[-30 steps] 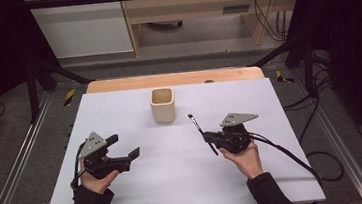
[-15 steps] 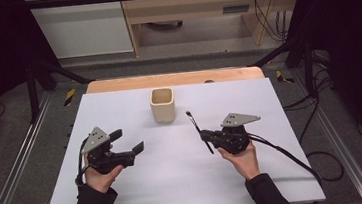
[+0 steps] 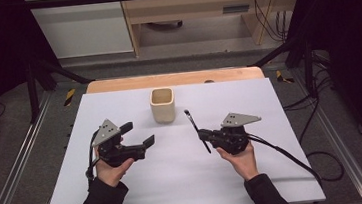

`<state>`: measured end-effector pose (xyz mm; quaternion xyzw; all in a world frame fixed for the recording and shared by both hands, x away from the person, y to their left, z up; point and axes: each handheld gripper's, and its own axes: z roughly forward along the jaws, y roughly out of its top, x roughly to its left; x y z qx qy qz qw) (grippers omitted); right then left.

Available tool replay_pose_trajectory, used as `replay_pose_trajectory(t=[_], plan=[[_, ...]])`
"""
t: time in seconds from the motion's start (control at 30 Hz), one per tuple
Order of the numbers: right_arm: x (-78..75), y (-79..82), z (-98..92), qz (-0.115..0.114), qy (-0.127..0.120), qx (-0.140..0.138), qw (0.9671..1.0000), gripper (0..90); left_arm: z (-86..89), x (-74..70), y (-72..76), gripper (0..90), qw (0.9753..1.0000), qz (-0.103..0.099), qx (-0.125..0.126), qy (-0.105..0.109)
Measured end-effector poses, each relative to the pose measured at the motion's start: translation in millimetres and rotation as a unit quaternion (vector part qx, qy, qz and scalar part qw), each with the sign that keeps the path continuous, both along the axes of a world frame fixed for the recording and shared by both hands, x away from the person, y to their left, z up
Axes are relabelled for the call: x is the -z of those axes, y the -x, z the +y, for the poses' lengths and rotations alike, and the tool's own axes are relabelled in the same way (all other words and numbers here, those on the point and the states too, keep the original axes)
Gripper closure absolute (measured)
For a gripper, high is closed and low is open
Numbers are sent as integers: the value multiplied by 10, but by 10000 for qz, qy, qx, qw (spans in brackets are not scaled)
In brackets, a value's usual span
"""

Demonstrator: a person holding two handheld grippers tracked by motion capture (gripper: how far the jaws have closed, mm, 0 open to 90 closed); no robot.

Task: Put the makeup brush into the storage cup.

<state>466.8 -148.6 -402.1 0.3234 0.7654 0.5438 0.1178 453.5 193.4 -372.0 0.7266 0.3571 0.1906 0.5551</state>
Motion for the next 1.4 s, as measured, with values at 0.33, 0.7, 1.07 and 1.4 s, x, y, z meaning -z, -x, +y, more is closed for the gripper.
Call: replay_pose_trajectory(t=[0.33,0.7,1.07,1.4], plan=[[17,5,76,10,-4,-122,9999,843,-203,-52,-53,75,9999,-39,99,122],[34,23,143,-9,-93,-217,9997,842,-366,-56,-86,75,9996,-19,153,221],[40,30,155,-6,-187,-276,9994,842,-562,-31,-114,85,9993,24,230,283],[21,48,152,-47,-239,-293,9993,842,-683,-9,-128,105,9988,93,242,415]])
